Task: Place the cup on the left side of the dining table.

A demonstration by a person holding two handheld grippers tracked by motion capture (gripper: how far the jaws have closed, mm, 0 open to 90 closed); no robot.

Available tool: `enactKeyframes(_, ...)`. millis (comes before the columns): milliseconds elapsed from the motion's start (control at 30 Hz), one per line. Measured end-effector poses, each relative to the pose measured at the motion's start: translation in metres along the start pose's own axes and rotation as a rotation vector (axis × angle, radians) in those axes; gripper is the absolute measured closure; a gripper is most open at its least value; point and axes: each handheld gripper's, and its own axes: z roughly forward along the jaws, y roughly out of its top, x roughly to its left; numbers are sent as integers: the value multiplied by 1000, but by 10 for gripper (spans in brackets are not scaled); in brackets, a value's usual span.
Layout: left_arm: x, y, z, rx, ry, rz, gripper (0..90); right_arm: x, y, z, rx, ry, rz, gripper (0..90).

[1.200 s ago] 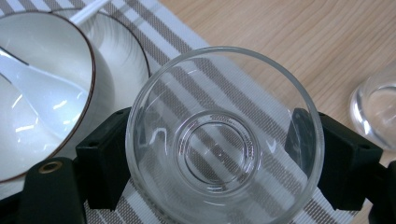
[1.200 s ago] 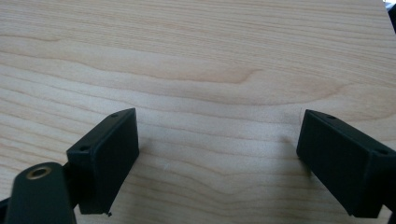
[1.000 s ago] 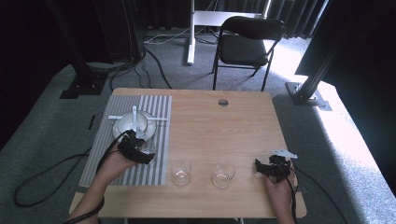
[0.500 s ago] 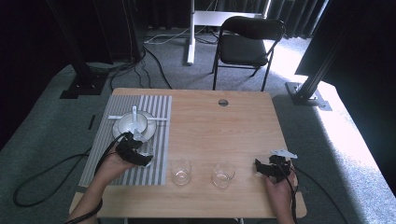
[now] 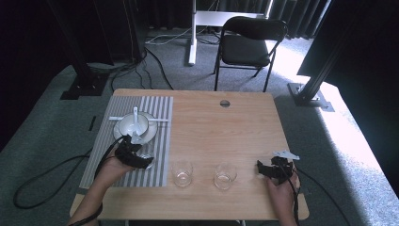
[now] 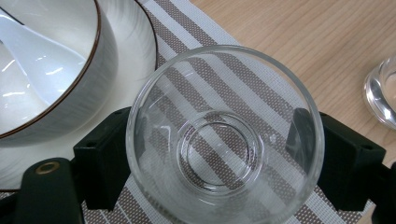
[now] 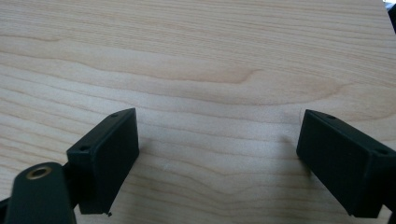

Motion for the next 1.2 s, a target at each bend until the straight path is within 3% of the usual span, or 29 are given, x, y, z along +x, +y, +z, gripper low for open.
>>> enactKeyframes(33,0,0,0,-7,-7,-2,95,0,0,0,0,0,-1,124)
enactKeyframes(133,-2,0,-2,-24,-2,-9,80,0,0,0,0,0,0,124)
enactKeyframes(200,-3,0,0,-11,-16,-18,12,0,0,0,0,0,0,124)
enactKeyframes(300,-6,-3,2,-20,-3,-3,11,0,0,0,0,0,0,124)
enactKeyframes(400,-11,-9,3,-54,68,13,12,0,0,0,0,0,0,123)
enactKeyframes(600,-7,-20,6,-34,52,-15,12,0,0,0,0,0,0,124)
enactKeyframes(900,-1,-34,1,-45,28,-78,12,0,0,0,0,0,0,124)
enactKeyframes(1200,6,-50,3,-33,66,-108,12,0,0,0,0,0,0,124)
